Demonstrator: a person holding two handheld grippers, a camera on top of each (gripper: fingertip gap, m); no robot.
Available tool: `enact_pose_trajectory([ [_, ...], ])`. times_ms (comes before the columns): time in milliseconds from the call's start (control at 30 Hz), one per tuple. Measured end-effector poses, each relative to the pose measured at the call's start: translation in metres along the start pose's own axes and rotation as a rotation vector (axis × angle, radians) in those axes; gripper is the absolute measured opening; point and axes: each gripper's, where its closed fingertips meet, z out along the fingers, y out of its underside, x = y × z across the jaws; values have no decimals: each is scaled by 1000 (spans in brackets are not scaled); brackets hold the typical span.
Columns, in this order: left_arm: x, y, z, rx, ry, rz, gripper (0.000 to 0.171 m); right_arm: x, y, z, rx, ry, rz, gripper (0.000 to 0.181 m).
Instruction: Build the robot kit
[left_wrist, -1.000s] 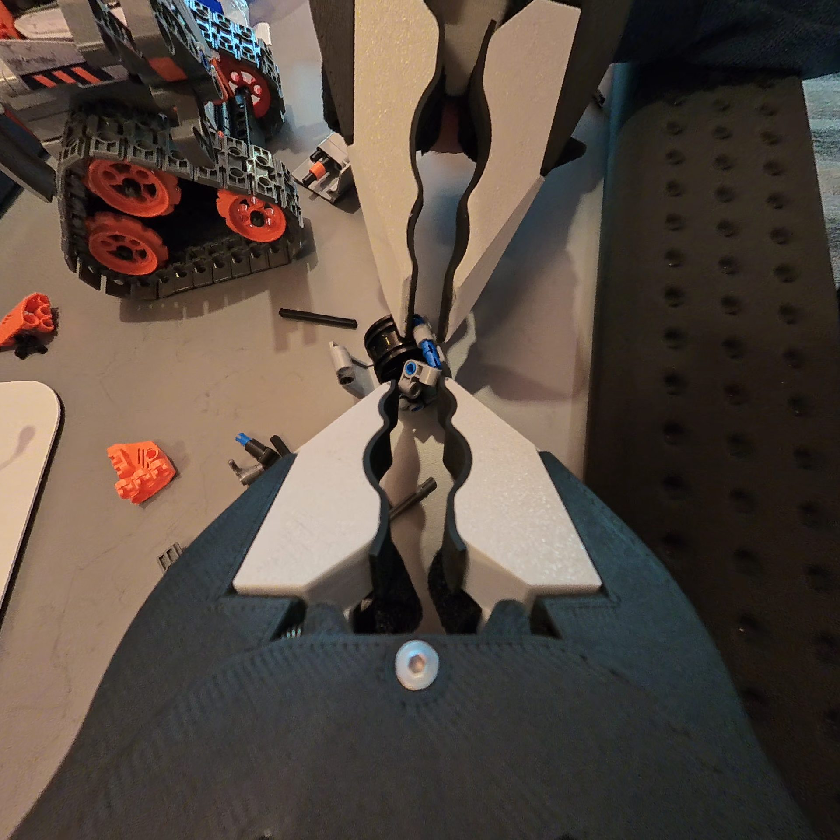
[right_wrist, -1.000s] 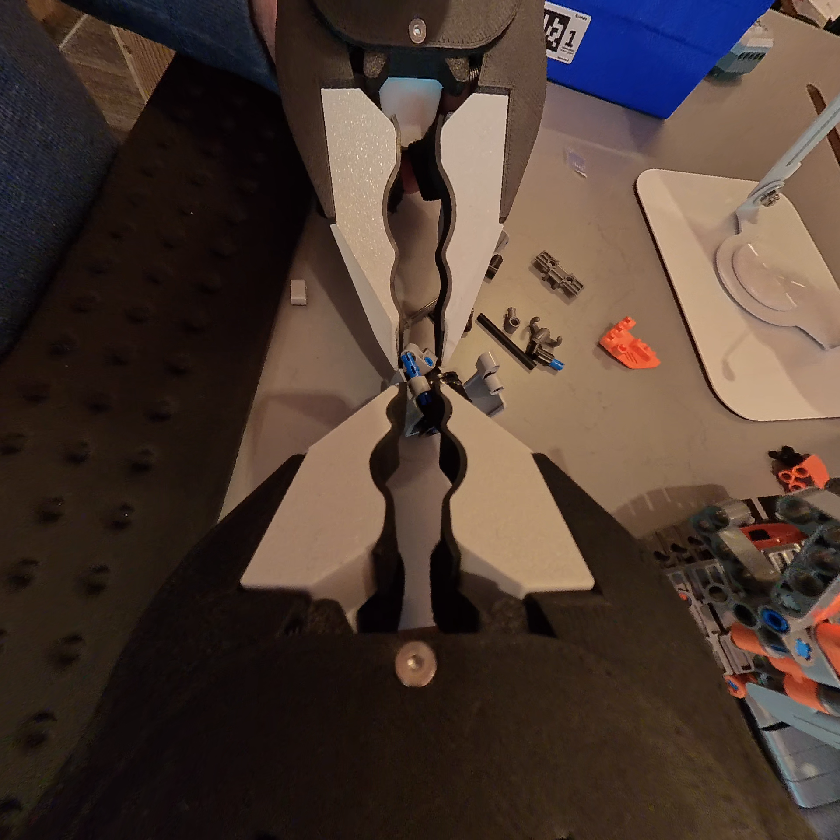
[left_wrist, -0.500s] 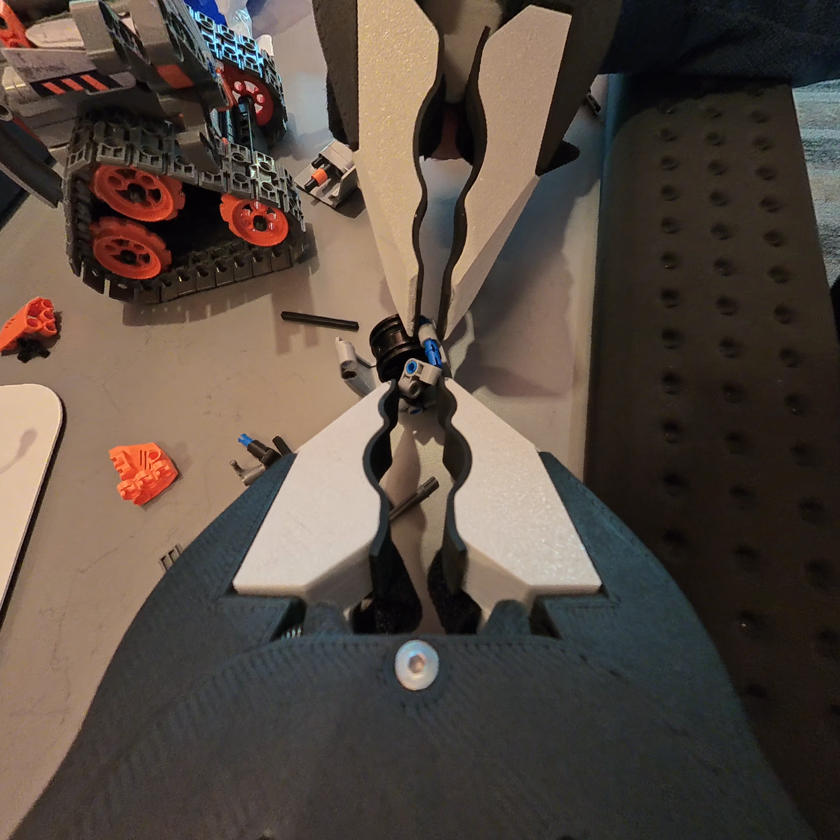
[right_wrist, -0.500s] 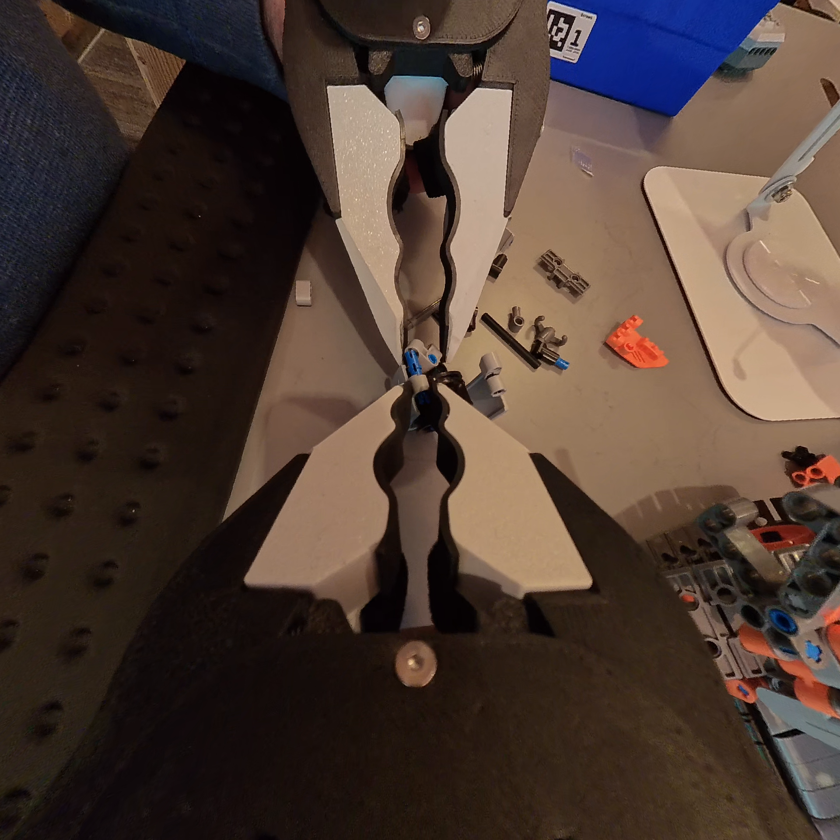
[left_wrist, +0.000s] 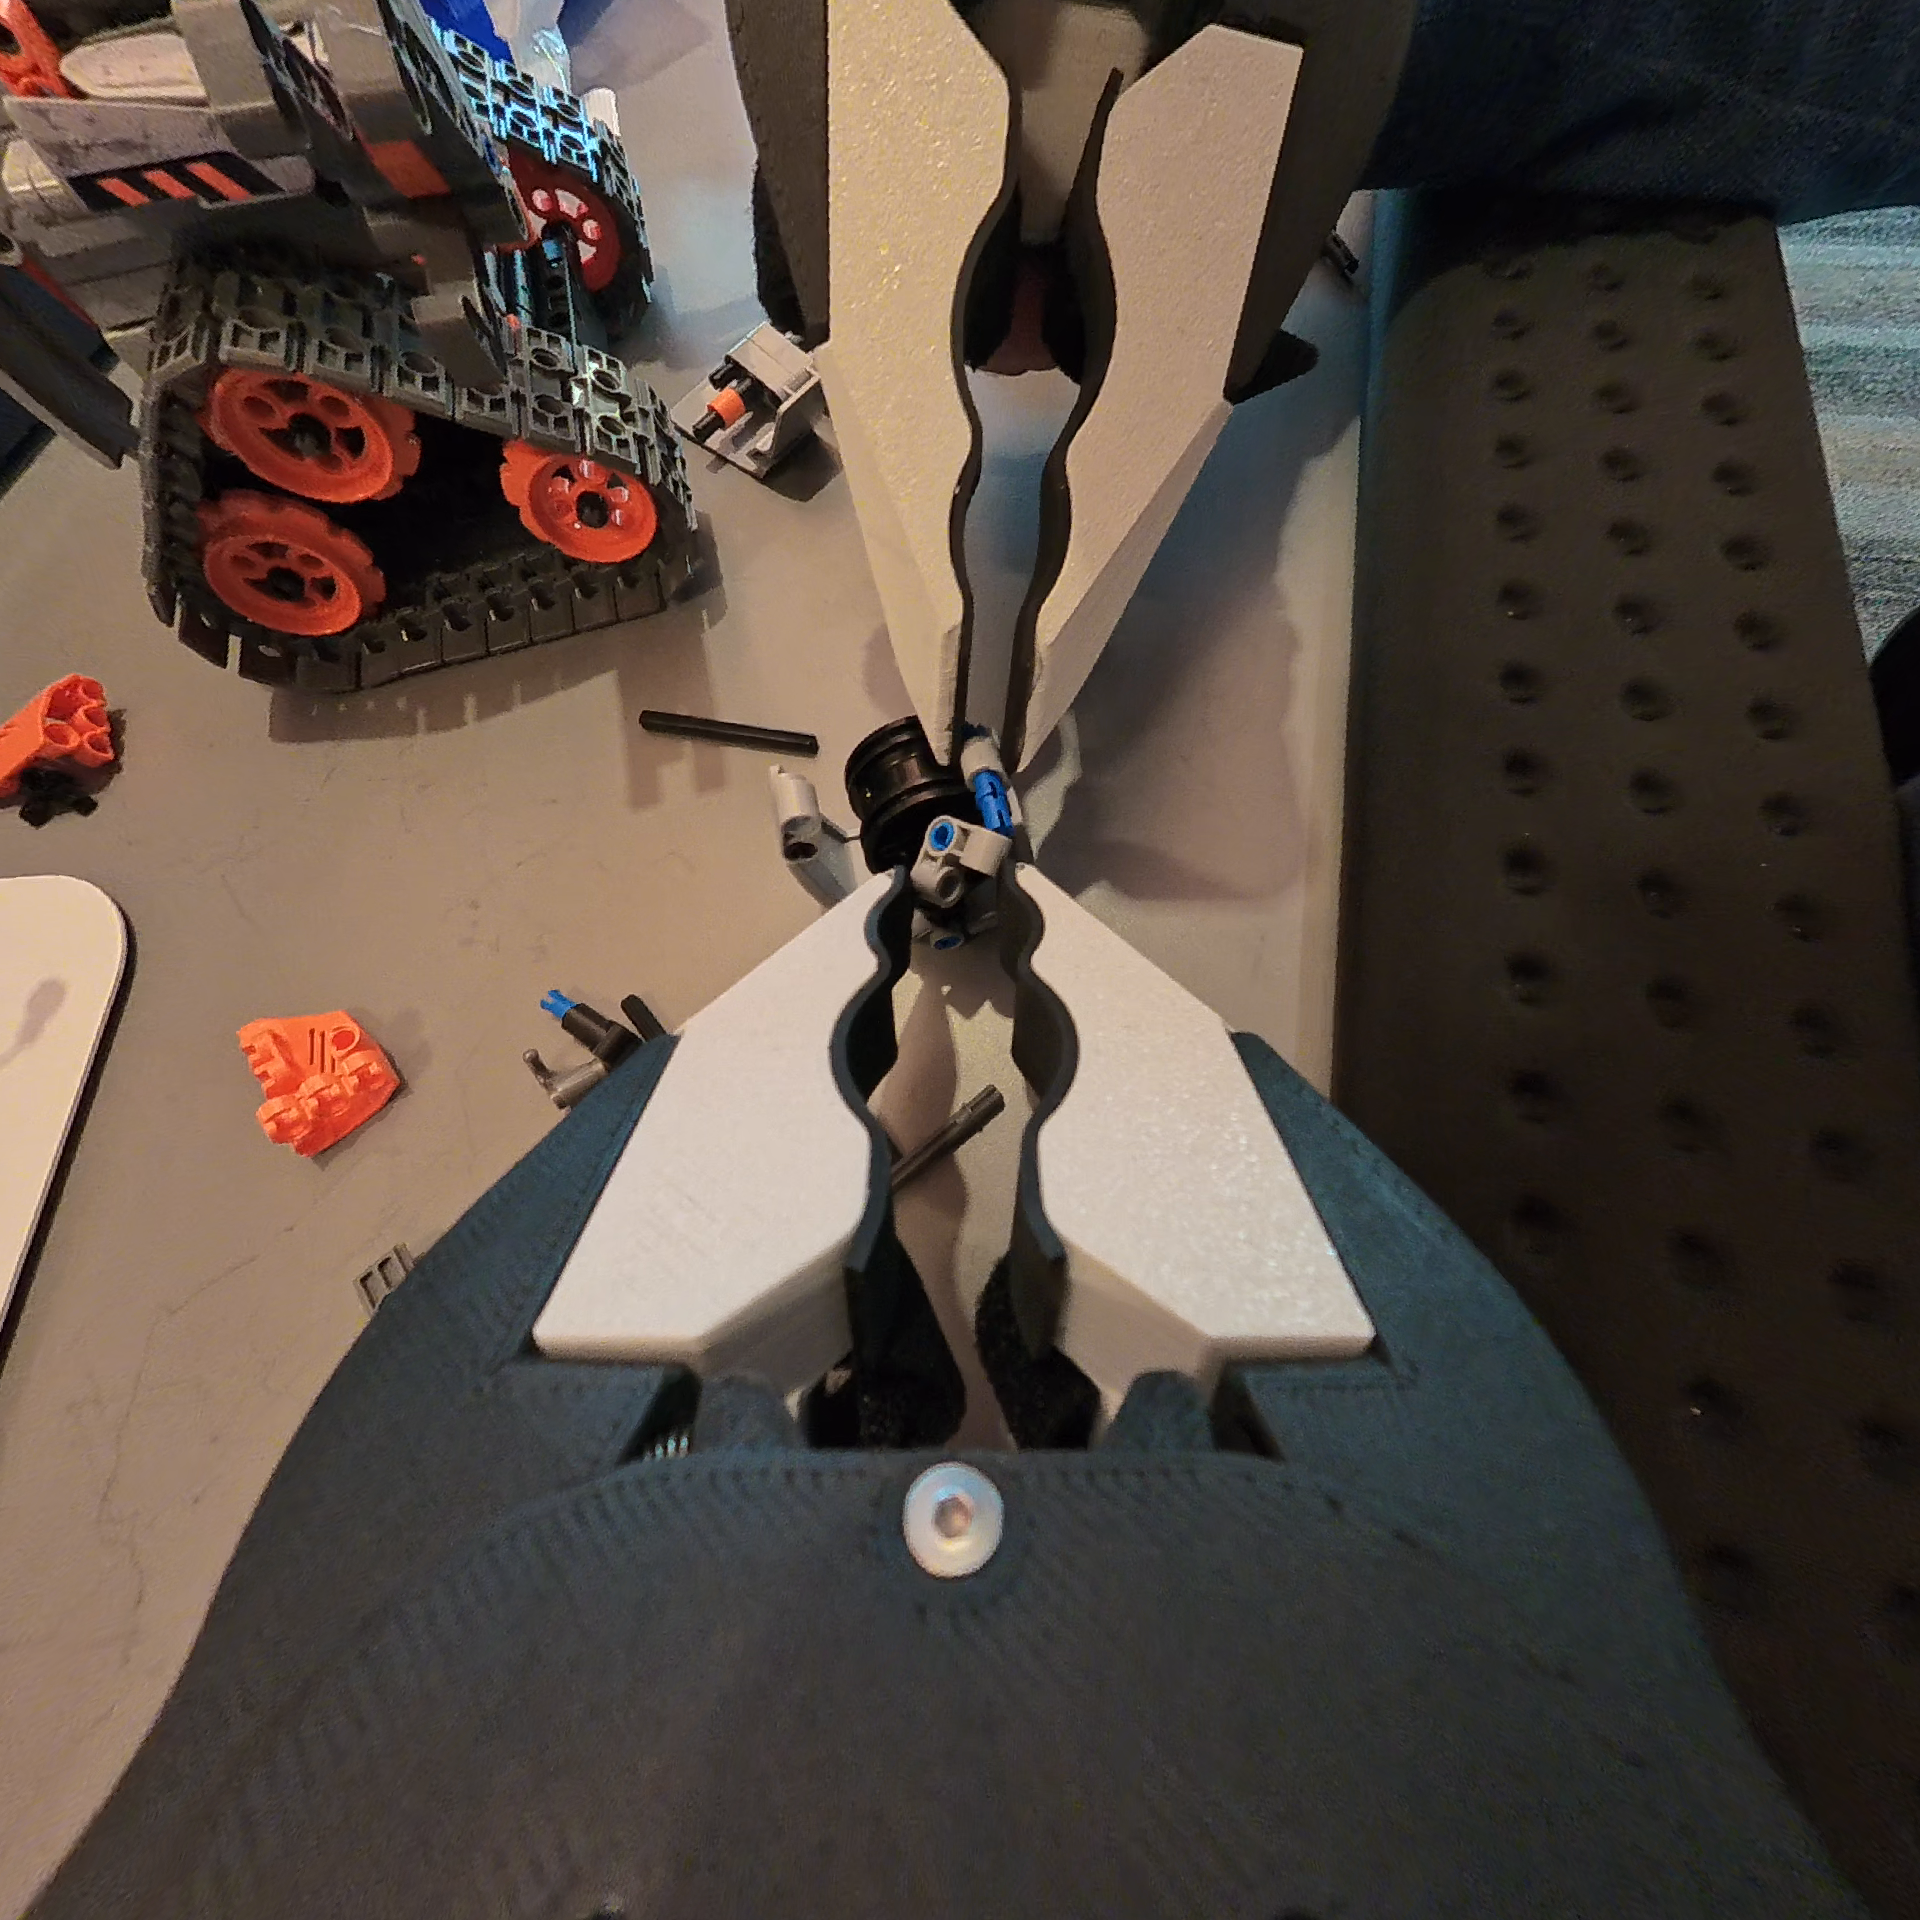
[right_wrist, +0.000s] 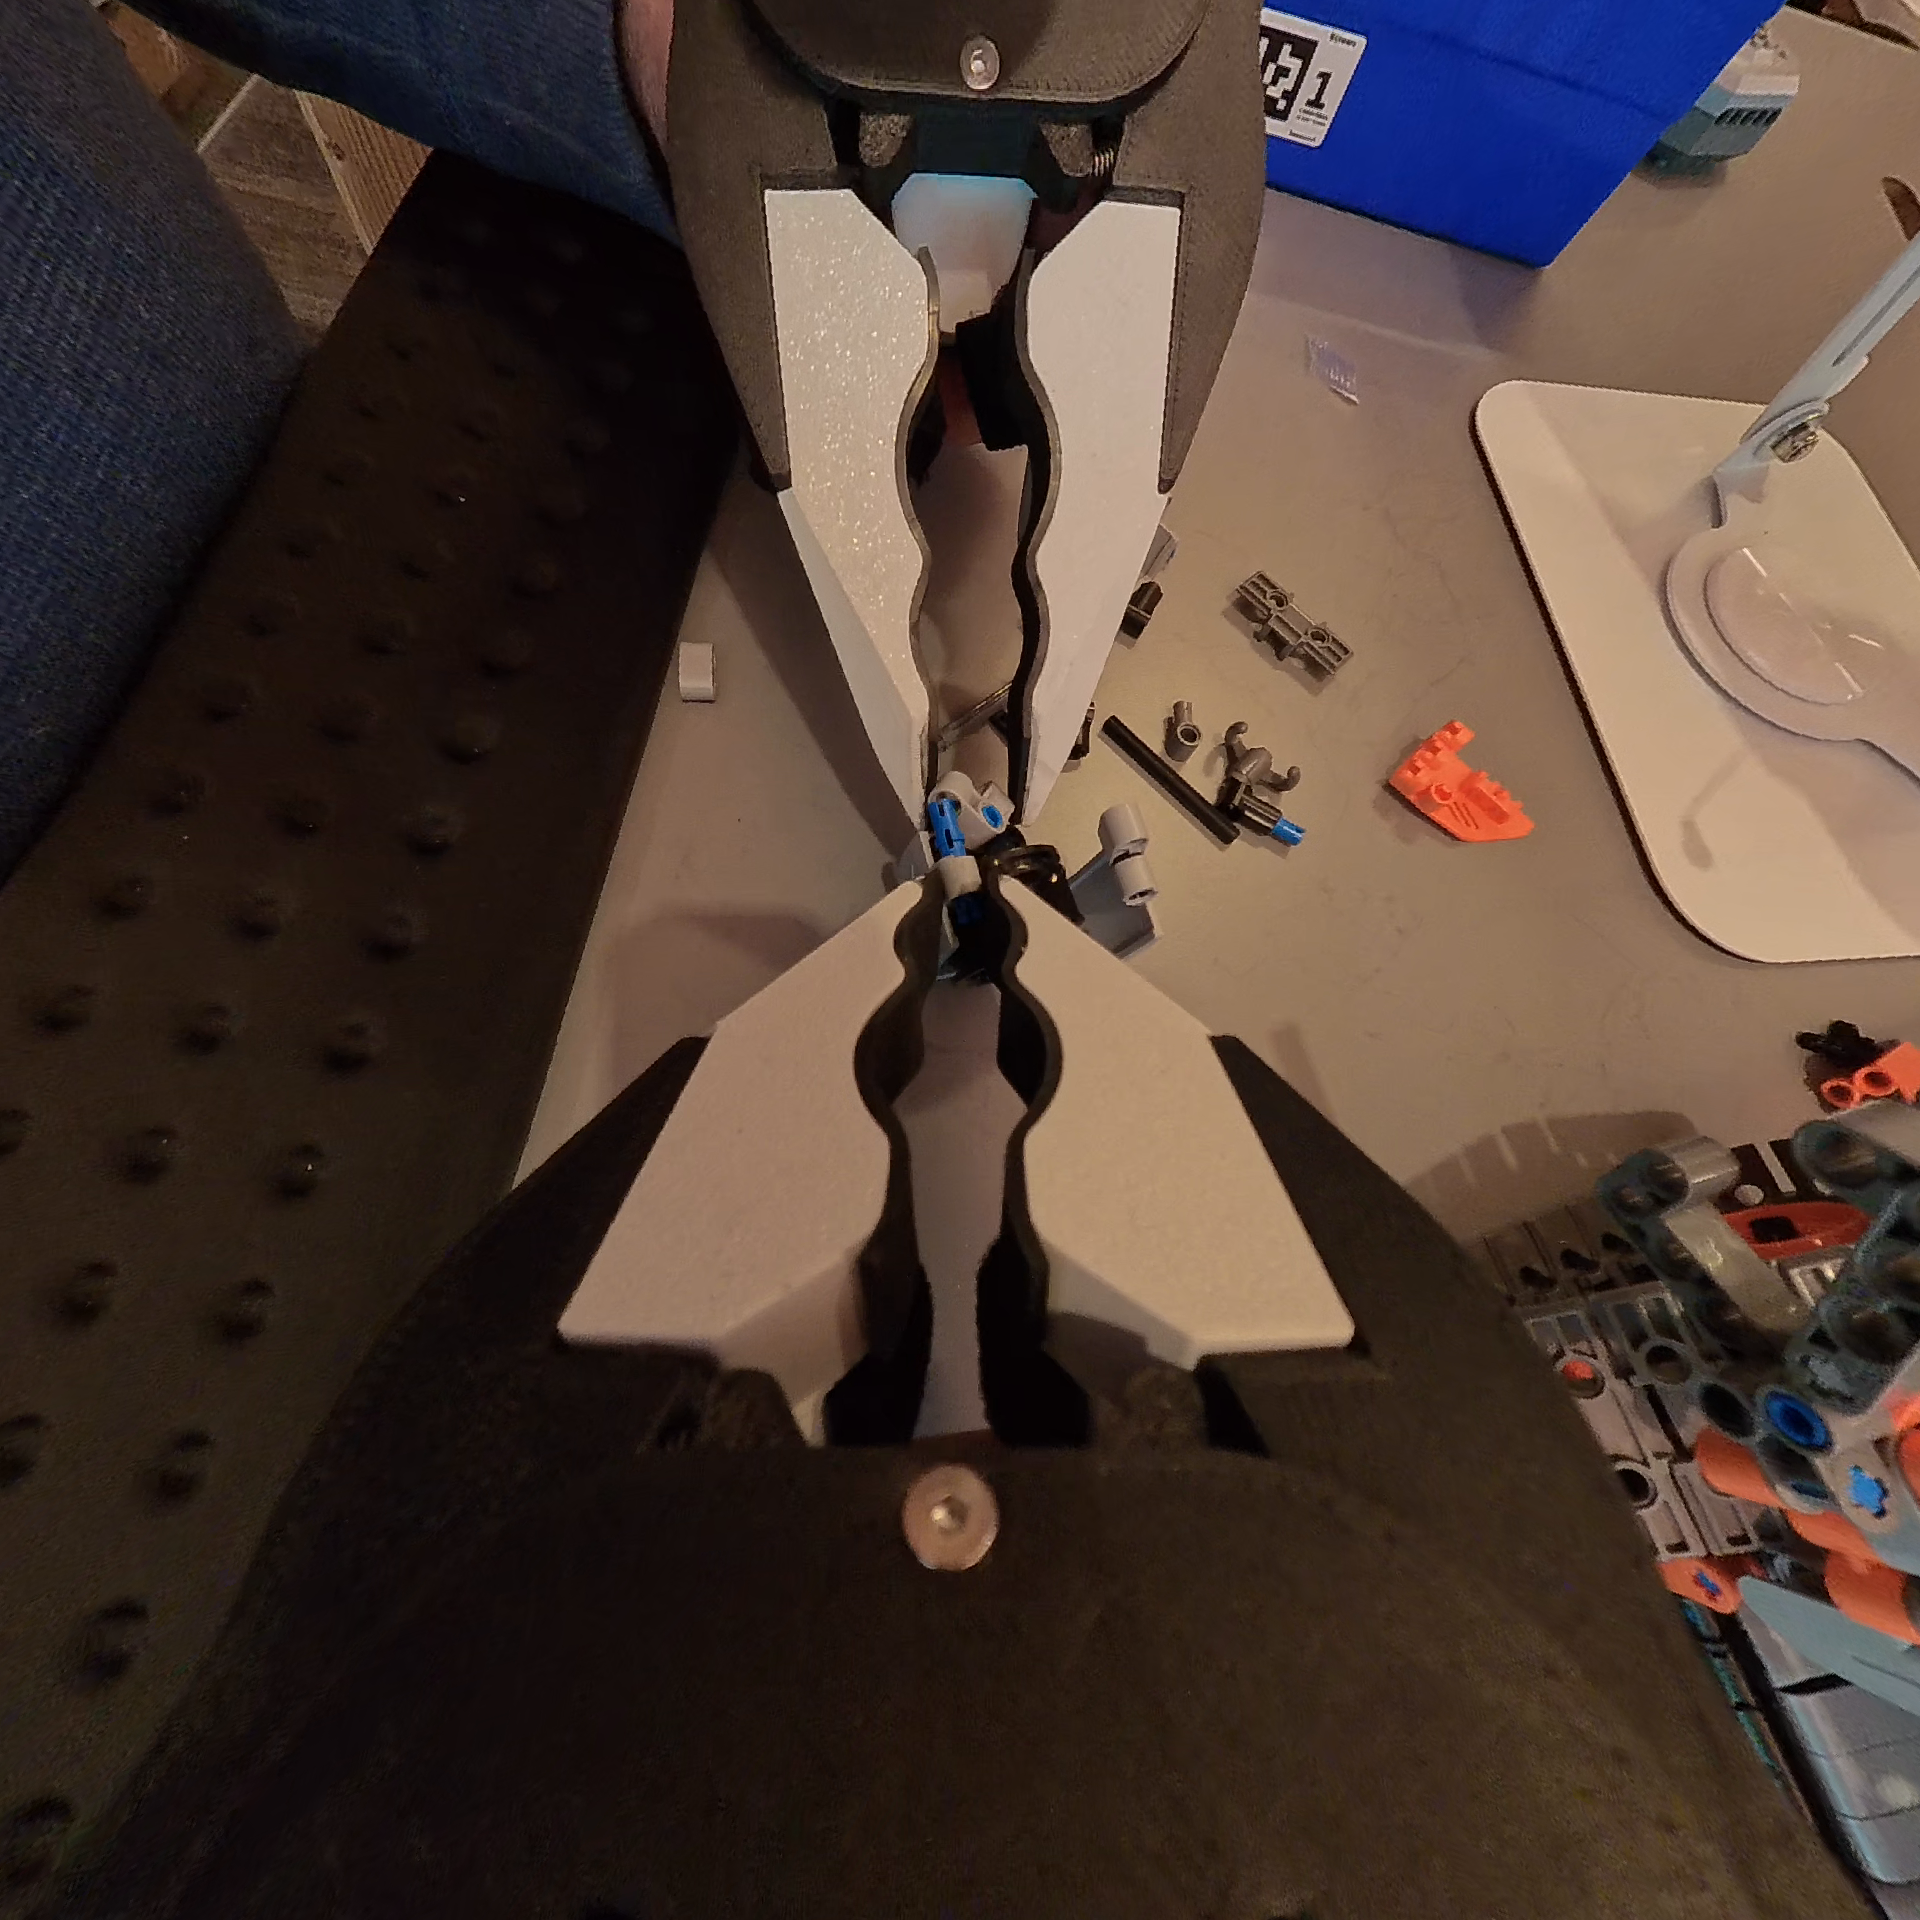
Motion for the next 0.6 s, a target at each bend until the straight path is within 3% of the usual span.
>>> enact_pose_trajectory([
  [600,7,6,-2,11,47,41,12,-9,-5,-3,45,-69,38,9],
])
